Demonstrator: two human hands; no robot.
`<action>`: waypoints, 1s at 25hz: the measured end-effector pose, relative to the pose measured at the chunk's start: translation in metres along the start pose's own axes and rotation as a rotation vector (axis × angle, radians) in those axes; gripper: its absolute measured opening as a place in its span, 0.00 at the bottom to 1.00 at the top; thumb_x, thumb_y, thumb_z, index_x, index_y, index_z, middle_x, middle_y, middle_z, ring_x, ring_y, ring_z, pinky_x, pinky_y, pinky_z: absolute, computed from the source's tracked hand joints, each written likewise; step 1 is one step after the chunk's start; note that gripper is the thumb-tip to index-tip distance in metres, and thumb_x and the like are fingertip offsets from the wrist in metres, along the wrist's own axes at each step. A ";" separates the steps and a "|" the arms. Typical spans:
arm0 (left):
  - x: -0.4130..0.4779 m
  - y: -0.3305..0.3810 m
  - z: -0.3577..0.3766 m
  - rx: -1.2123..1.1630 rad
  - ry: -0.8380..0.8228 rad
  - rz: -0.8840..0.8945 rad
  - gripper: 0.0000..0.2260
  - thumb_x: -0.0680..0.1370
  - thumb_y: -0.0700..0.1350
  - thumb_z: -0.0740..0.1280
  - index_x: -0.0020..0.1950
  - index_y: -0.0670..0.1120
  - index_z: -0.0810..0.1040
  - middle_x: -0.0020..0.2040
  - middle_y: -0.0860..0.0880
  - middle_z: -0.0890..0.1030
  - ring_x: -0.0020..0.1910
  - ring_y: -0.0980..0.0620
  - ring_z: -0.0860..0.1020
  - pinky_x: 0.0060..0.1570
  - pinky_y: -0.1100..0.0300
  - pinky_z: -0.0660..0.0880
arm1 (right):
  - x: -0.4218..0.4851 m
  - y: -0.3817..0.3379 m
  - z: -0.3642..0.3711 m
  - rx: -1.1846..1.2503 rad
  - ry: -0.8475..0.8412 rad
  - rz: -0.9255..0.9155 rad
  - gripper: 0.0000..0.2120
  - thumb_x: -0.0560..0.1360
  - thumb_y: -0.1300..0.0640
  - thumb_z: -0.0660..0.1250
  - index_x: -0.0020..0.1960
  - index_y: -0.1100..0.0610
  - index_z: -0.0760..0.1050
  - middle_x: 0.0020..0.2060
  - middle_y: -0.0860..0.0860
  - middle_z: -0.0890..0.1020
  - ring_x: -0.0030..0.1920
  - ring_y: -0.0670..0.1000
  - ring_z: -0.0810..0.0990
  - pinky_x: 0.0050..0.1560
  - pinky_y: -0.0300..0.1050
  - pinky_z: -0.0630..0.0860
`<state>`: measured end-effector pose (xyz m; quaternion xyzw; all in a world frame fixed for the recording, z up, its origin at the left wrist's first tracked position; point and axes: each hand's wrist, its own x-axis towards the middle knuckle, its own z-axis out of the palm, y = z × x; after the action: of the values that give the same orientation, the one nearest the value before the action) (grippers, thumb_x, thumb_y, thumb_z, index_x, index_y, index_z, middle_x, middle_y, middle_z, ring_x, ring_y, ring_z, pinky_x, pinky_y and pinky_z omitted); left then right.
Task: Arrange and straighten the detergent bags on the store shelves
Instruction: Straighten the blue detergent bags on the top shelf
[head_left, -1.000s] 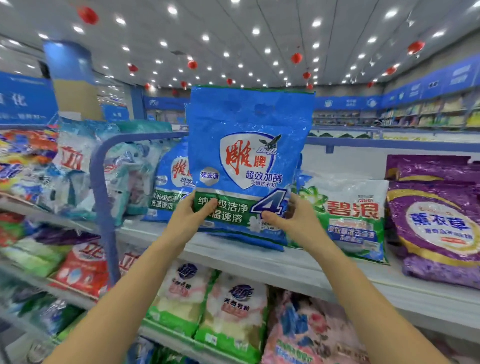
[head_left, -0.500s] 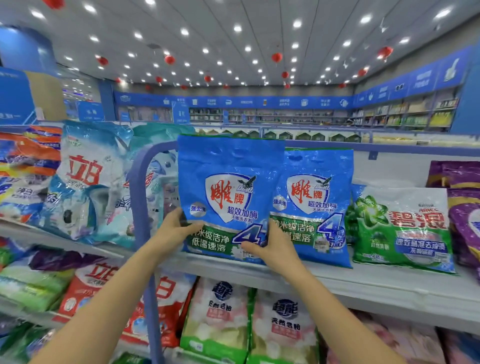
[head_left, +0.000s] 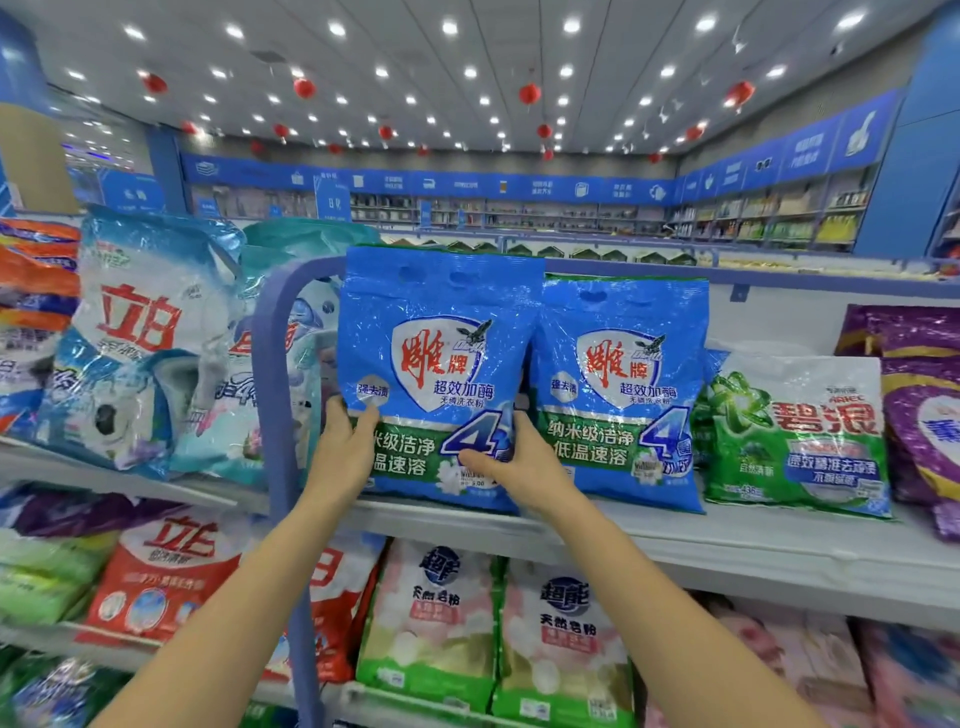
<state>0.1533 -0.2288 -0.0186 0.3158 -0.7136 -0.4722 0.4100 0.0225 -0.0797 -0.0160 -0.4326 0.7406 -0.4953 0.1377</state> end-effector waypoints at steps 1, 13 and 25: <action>-0.001 0.000 0.000 -0.011 0.016 0.008 0.18 0.81 0.52 0.55 0.69 0.46 0.61 0.64 0.46 0.72 0.59 0.46 0.72 0.59 0.51 0.68 | -0.002 -0.002 0.000 0.008 -0.005 0.016 0.33 0.69 0.47 0.73 0.66 0.54 0.61 0.58 0.51 0.79 0.54 0.50 0.79 0.59 0.50 0.74; -0.013 -0.038 0.011 0.875 0.172 0.665 0.24 0.81 0.58 0.45 0.71 0.48 0.61 0.72 0.40 0.66 0.72 0.43 0.58 0.68 0.46 0.60 | -0.007 0.016 0.064 -1.038 0.526 -0.571 0.29 0.73 0.47 0.55 0.71 0.54 0.60 0.72 0.58 0.64 0.73 0.55 0.57 0.71 0.54 0.53; -0.008 -0.041 0.014 0.794 0.045 0.609 0.27 0.78 0.61 0.43 0.75 0.52 0.51 0.77 0.44 0.55 0.76 0.43 0.50 0.72 0.43 0.53 | -0.002 0.016 0.062 -1.111 0.459 -0.506 0.30 0.74 0.45 0.51 0.73 0.55 0.57 0.73 0.57 0.62 0.73 0.55 0.56 0.70 0.54 0.53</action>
<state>0.1478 -0.2304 -0.0618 0.2350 -0.8890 -0.0162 0.3926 0.0545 -0.1140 -0.0597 -0.4837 0.7722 -0.1355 -0.3891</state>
